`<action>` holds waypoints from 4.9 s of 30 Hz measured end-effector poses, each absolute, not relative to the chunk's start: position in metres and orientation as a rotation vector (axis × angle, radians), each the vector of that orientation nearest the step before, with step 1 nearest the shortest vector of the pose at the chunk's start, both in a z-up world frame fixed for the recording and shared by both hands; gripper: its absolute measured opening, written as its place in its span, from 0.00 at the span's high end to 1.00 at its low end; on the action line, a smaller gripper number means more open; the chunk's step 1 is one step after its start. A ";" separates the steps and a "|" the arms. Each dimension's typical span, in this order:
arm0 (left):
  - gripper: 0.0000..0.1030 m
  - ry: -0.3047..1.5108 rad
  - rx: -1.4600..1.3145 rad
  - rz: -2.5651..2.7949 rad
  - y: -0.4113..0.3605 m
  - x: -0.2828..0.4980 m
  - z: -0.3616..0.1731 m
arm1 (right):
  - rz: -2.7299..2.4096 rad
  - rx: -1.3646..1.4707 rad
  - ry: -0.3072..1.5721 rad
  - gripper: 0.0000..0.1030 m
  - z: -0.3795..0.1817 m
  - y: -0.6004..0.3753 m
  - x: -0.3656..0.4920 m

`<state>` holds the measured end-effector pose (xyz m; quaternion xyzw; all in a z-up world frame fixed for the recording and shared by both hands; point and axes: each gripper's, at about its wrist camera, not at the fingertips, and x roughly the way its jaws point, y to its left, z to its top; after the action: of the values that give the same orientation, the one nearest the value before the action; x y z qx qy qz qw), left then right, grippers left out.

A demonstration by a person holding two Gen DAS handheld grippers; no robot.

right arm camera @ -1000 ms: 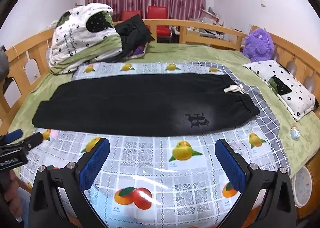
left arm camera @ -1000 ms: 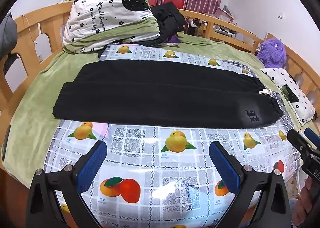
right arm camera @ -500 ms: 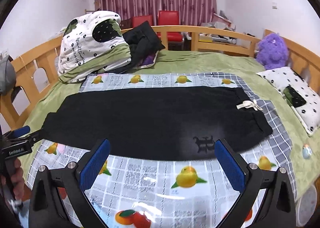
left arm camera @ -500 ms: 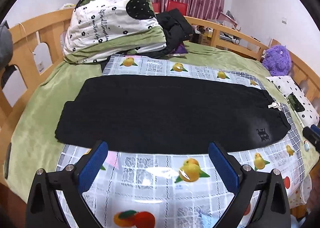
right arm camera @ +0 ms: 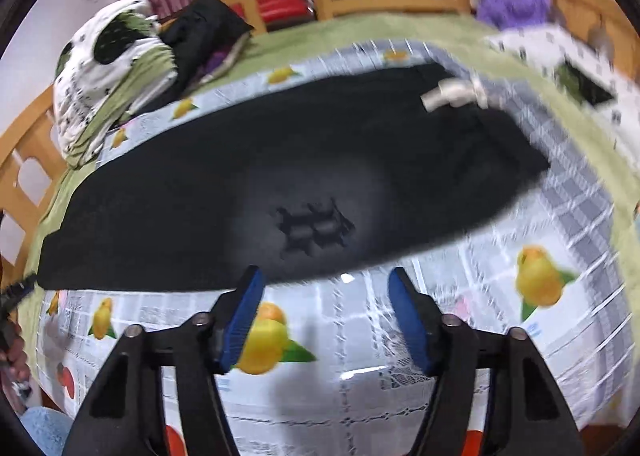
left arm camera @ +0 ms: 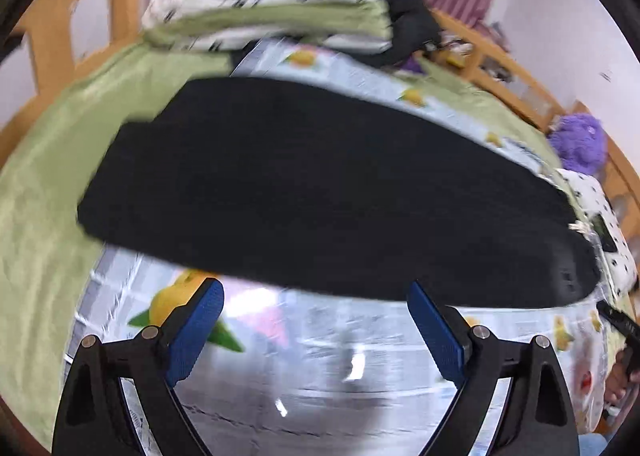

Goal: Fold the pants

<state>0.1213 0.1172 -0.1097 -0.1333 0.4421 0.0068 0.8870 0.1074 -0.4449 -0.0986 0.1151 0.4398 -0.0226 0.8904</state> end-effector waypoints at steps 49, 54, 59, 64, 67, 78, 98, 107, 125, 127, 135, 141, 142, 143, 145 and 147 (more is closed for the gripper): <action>0.35 0.752 -0.180 0.190 0.127 0.347 -0.093 | -0.071 0.380 0.807 0.60 -0.101 -0.479 0.377; 0.35 0.795 -0.206 0.138 0.130 0.282 -0.095 | -0.079 0.322 0.825 0.55 -0.096 -0.483 0.290; 0.35 0.894 -0.313 0.114 0.143 0.221 -0.132 | -0.113 0.328 0.839 0.45 -0.117 -0.495 0.222; 0.35 0.920 -0.424 0.094 0.159 0.205 -0.162 | -0.142 0.451 0.904 0.44 -0.153 -0.517 0.204; 0.35 0.902 -0.452 0.099 0.165 0.220 -0.162 | -0.133 0.521 0.879 0.43 -0.158 -0.529 0.212; 0.79 0.837 -0.539 0.193 0.177 0.266 -0.168 | -0.175 0.743 0.827 0.79 -0.176 -0.563 0.300; 0.87 0.961 -0.384 0.000 0.144 0.088 -0.131 | -0.209 0.602 0.853 0.93 -0.111 -0.591 0.031; 0.45 1.012 -0.167 0.112 0.135 0.057 -0.124 | -0.247 0.578 0.831 0.54 -0.129 -0.617 -0.027; 0.40 0.776 -0.219 0.113 0.110 0.083 -0.059 | -0.418 0.736 0.689 0.60 -0.128 -0.717 0.048; 0.40 0.791 -0.205 0.109 0.107 0.091 -0.063 | -0.413 0.738 0.803 0.55 -0.144 -0.719 0.053; 0.40 0.870 -0.149 0.143 0.126 0.139 -0.078 | -0.514 0.394 0.806 0.47 -0.068 -0.673 0.027; 0.40 0.943 -0.104 0.222 0.157 0.194 -0.101 | -0.267 0.199 0.798 0.39 -0.031 -0.575 0.093; 0.40 0.945 -0.107 0.233 0.163 0.200 -0.103 | -0.223 0.173 0.806 0.39 -0.034 -0.560 0.105; 0.40 0.948 -0.120 0.246 0.172 0.207 -0.106 | -0.165 0.151 0.816 0.39 -0.039 -0.542 0.120; 0.40 0.977 -0.153 0.229 0.184 0.221 -0.115 | -0.081 0.121 0.844 0.39 -0.050 -0.511 0.143; 0.40 1.011 -0.160 0.220 0.189 0.234 -0.125 | -0.018 0.087 0.879 0.39 -0.065 -0.484 0.168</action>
<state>0.2337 0.1886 -0.1254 -0.0765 0.4829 0.1050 0.8660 0.1684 -0.4841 -0.0652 0.0420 0.4253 -0.0088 0.9040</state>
